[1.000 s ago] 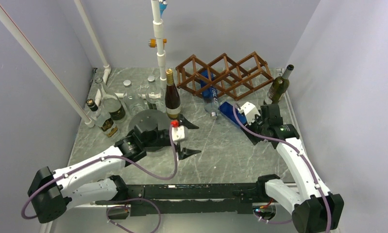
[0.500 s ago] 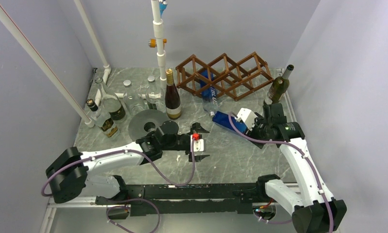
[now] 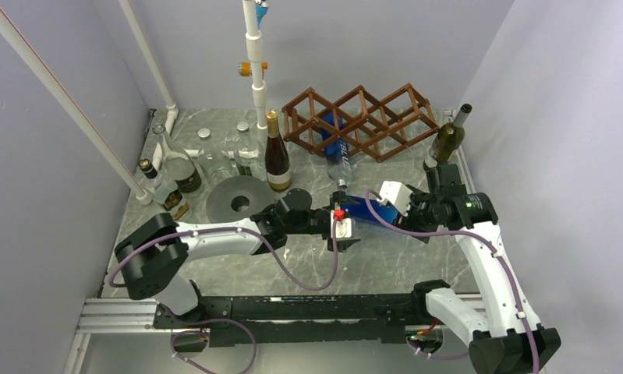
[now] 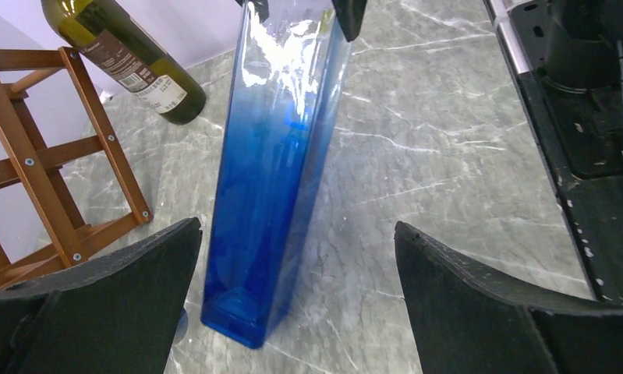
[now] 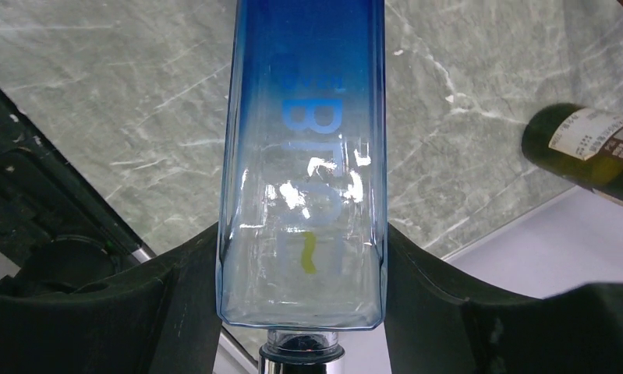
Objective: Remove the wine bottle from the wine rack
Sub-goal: Place the wine bottle at the center of the board.
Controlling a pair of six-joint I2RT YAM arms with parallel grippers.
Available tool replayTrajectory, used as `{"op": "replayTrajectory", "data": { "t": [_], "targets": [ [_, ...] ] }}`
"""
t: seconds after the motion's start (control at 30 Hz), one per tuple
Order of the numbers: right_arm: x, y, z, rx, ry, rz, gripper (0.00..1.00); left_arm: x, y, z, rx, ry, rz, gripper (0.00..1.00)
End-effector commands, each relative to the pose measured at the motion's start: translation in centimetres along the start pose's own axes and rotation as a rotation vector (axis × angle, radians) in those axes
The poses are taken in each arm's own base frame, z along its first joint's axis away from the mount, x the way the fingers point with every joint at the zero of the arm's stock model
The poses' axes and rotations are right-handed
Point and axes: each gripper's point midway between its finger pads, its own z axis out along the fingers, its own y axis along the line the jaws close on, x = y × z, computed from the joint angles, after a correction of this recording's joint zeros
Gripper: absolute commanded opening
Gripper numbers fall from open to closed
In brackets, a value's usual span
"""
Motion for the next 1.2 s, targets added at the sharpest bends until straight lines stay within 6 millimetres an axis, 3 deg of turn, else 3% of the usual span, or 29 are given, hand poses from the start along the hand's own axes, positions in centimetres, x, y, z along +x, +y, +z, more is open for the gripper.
{"op": "replayTrajectory", "data": {
  "t": [0.0,0.93,1.17],
  "targets": [
    [-2.5,0.1,-1.8,-0.014,-0.114,-0.095,0.00,-2.6,1.8,1.5,-0.058,-0.125,0.052,0.99],
    [-6.6,1.2,-2.8,-0.107,-0.311,-0.225,0.00,0.4,0.6,5.9,-0.020,-0.166,-0.189,0.99],
    [-7.4,1.3,-2.9,-0.121,-0.347,-0.238,0.00,1.2,0.0,6.7,0.017,-0.139,-0.248,0.88]
  ]
}}
